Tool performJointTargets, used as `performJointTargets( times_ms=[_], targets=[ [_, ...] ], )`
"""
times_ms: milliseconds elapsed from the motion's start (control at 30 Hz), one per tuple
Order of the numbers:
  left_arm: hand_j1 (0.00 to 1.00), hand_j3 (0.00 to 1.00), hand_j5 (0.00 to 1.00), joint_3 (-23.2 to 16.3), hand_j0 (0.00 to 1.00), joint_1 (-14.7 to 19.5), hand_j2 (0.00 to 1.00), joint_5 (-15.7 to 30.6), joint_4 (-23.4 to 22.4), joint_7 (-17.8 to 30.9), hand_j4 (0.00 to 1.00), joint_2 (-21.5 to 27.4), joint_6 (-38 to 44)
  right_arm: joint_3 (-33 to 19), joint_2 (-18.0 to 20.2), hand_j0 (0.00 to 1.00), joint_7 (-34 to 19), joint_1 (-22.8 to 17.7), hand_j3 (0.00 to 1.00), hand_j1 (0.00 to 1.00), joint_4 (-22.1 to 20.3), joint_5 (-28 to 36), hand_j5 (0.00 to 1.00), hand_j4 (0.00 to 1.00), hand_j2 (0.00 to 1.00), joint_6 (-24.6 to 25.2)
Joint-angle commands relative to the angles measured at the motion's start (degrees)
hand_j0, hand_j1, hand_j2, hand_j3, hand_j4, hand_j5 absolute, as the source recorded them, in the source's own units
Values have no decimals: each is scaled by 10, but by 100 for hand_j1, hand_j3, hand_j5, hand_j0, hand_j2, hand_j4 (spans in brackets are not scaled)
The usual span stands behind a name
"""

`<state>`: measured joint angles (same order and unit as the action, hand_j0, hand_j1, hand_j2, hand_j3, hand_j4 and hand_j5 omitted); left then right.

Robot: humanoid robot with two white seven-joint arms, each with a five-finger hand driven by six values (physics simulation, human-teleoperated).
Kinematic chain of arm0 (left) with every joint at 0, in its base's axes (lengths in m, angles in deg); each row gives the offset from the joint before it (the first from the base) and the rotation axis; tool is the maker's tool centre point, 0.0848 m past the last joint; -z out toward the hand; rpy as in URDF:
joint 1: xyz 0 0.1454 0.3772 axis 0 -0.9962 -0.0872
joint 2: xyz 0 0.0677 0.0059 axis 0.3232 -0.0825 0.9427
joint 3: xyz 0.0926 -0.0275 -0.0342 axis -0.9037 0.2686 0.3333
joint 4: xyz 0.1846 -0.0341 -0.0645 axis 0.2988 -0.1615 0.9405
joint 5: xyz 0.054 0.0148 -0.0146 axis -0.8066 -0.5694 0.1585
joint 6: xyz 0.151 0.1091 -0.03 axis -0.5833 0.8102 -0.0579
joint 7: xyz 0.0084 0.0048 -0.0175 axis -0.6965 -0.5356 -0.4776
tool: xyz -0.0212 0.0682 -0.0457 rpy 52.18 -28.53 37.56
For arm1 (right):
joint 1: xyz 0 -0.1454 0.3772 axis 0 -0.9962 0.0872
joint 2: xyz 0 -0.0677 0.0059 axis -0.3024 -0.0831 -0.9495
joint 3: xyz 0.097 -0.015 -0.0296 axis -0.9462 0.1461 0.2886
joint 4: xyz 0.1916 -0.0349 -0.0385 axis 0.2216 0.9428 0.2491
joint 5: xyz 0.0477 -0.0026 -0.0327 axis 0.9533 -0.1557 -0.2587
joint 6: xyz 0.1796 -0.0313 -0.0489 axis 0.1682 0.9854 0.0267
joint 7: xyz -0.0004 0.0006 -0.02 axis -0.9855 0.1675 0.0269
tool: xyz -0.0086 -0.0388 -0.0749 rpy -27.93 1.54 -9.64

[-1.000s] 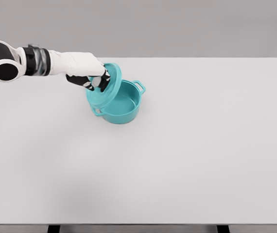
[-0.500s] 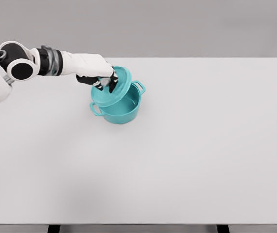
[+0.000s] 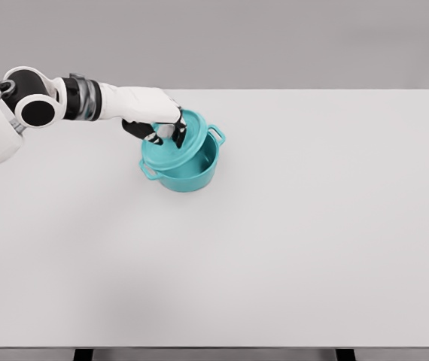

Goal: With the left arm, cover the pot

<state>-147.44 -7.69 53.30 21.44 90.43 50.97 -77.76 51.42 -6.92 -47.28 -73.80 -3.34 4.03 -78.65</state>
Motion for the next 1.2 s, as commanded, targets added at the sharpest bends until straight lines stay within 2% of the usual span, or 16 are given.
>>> performJointTargets(
  times_ms=[0, 167, 700, 1167],
  targets=[
    [77, 77, 77, -1, 77, 0, 77, 0, 3, 5, 77, -1, -9, 0, 0, 100, 0, 0, 100, 100, 0, 0, 100, 100, 100, 0],
    [86, 86, 86, -1, 86, -1, 86, 0, 3, 5, 86, -4, -20, 0, 0, 100, 0, 0, 100, 100, 0, 0, 100, 100, 100, 0],
    [96, 96, 96, -1, 96, -2, 96, 0, 3, 5, 96, -22, -27, 0, 0, 100, 0, 0, 100, 100, 0, 0, 100, 100, 100, 0],
    [100, 100, 100, -1, 100, -4, 100, 0, -1, 5, 100, -30, -26, 0, 0, 100, 0, 0, 100, 100, 0, 0, 100, 100, 100, 0]
  ],
)
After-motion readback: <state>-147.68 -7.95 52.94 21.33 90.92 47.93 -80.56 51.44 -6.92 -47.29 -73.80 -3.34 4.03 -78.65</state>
